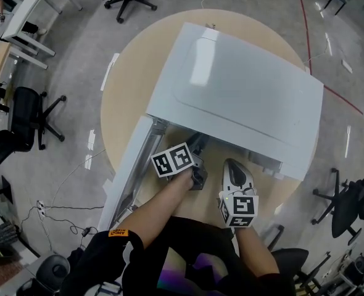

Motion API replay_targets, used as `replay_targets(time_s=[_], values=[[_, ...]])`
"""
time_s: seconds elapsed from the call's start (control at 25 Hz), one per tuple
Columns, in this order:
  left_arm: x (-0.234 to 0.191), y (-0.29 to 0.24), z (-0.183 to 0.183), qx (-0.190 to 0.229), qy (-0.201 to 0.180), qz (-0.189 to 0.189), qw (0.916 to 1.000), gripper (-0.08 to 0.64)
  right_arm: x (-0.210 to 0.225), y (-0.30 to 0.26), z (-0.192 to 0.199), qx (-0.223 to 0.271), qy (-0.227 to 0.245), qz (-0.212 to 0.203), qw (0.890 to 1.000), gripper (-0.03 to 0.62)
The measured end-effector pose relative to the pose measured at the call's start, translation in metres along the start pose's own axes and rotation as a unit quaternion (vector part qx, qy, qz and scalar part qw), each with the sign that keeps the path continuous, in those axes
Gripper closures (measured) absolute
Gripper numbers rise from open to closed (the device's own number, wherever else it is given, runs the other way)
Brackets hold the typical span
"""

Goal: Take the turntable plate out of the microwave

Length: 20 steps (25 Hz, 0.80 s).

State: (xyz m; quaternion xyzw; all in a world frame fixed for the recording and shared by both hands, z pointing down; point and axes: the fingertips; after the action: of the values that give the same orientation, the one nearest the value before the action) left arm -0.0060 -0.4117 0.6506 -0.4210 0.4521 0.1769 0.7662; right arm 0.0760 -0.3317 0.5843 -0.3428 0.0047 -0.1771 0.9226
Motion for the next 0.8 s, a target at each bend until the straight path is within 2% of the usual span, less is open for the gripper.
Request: replay_targets(time_s=[0.6, 0.76, 0.8], values=[[-0.003, 0.0, -0.01, 0.012, 0.035, 0.001, 0.9993, 0.391, -0.007, -0.018, 0.005, -0.014, -0.004, -0.005, 1.0, 0.575], [-0.012, -0.001, -0.01, 0.01, 0.057, -0.019, 0.9982, 0.477, -0.008, -0.027, 0.007, -0.019, -0.01, -0.013, 1.0, 0.575], [-0.013, -0.001, -0.01, 0.01, 0.059, -0.02, 0.998, 0.479, -0.007, -0.03, 0.008, -0.023, -0.018, -0.015, 0.999, 0.575]])
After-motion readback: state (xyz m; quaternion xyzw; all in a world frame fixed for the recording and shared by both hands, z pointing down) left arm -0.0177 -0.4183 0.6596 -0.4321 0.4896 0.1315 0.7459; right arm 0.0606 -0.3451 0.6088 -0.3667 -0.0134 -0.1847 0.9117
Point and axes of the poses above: the fingertips, and each gripper's own axes: y backward along the fingers, x to its right, z out of its underside, and after that the axes turned 5 degrees about -x, right-handed
